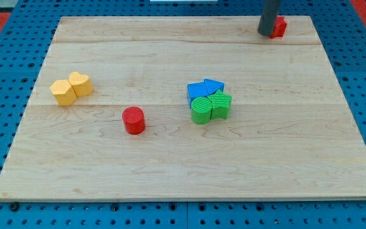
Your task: Push the cube to the left side of the red star
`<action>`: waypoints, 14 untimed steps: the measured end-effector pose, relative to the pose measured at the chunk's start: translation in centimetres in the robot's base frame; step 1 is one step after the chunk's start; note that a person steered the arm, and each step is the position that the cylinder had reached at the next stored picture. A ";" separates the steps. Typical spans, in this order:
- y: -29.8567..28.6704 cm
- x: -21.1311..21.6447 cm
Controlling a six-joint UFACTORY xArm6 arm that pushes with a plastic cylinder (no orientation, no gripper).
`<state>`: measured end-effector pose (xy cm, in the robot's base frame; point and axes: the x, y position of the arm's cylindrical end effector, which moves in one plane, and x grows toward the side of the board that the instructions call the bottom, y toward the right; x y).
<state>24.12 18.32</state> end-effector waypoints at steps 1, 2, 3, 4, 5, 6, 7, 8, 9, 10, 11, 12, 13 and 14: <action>0.0 1.8; 1.9 7.4; 1.6 12.0; -1.9 14.8; -6.6 15.8; -12.3 17.8; -16.7 20.6; -20.0 23.5; -24.1 24.6; -28.2 24.2; -27.3 21.3; -23.8 18.5; -19.1 16.1; -17.6 14.5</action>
<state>38.64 0.68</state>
